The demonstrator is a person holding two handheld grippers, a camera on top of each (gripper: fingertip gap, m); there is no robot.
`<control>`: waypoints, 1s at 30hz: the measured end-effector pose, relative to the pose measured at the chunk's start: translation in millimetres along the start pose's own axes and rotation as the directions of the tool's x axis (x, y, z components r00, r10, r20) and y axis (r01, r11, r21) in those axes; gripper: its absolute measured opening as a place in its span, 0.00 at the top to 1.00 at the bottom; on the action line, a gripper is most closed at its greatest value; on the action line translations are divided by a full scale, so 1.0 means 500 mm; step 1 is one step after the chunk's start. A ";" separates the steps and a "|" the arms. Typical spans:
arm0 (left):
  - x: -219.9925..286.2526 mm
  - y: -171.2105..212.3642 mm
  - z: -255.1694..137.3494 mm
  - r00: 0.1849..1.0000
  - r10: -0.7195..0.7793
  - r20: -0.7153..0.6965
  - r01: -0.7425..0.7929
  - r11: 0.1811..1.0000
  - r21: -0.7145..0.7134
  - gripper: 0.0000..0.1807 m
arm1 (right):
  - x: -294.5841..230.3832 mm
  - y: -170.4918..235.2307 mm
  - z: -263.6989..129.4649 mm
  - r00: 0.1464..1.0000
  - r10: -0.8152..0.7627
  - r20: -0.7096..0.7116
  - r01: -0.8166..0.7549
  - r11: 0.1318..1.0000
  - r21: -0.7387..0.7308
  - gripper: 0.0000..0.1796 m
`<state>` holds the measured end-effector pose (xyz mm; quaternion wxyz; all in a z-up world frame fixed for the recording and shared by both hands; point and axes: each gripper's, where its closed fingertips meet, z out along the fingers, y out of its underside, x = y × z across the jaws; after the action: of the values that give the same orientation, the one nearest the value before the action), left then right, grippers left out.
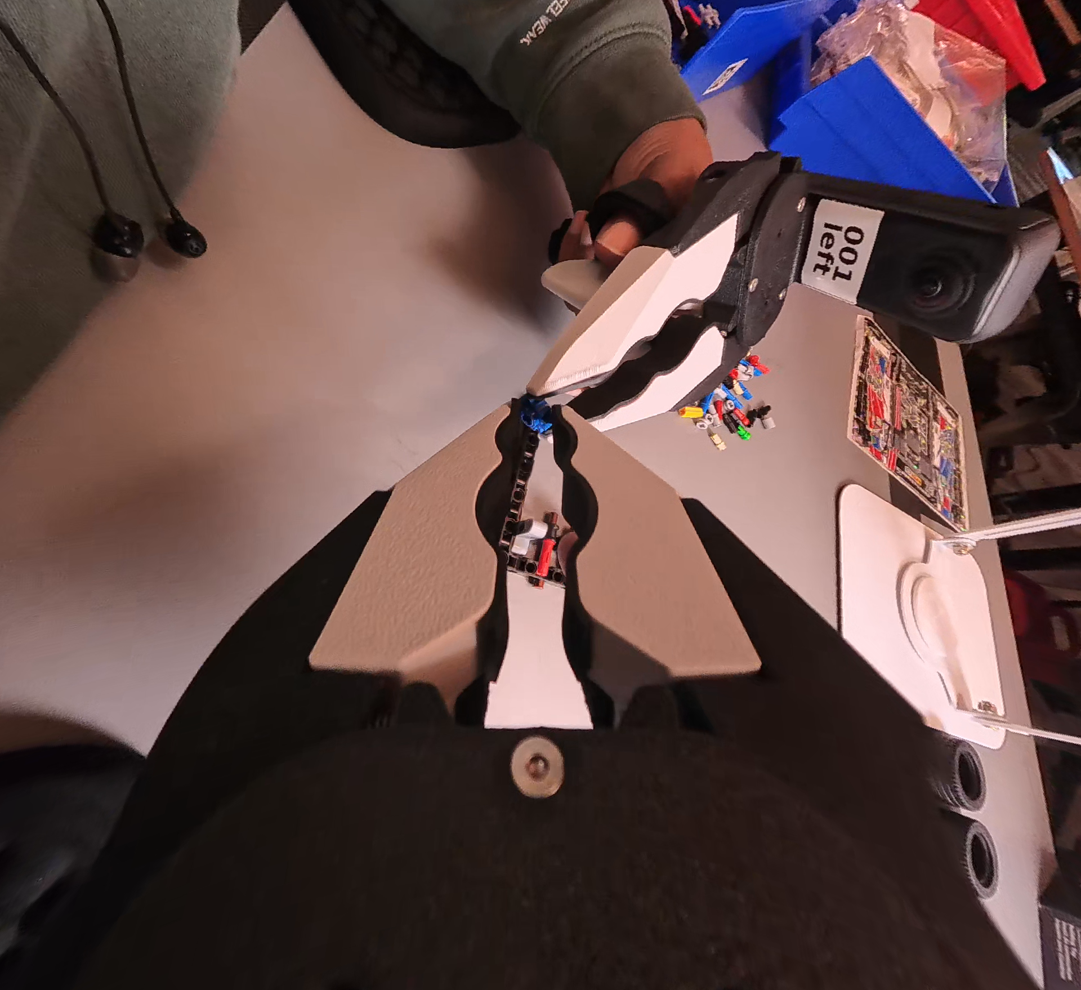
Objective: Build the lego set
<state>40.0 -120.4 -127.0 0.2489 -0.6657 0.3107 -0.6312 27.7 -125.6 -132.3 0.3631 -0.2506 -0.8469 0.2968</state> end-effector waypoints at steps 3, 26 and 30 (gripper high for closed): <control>-0.002 0.003 0.003 1.000 0.003 0.009 -0.003 1.000 -0.009 0.93 | -0.003 0.003 0.000 1.000 -0.001 0.017 0.001 1.000 -0.005 0.95; -0.167 0.042 -0.047 0.676 0.524 0.517 -0.368 0.849 -0.379 0.94 | 0.008 0.168 0.007 0.921 0.384 -0.060 -0.389 0.910 -0.147 0.88; -0.133 -0.006 -0.047 0.648 0.554 0.523 -0.499 0.827 -0.259 0.94 | 0.043 0.133 0.017 0.838 0.545 -0.028 -0.546 0.838 -0.014 0.91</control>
<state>16.3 -68.5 -168.5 0.4726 -0.7158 0.4284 -0.2842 22.0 -68.3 -172.4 0.2707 -0.4887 -0.7394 0.3757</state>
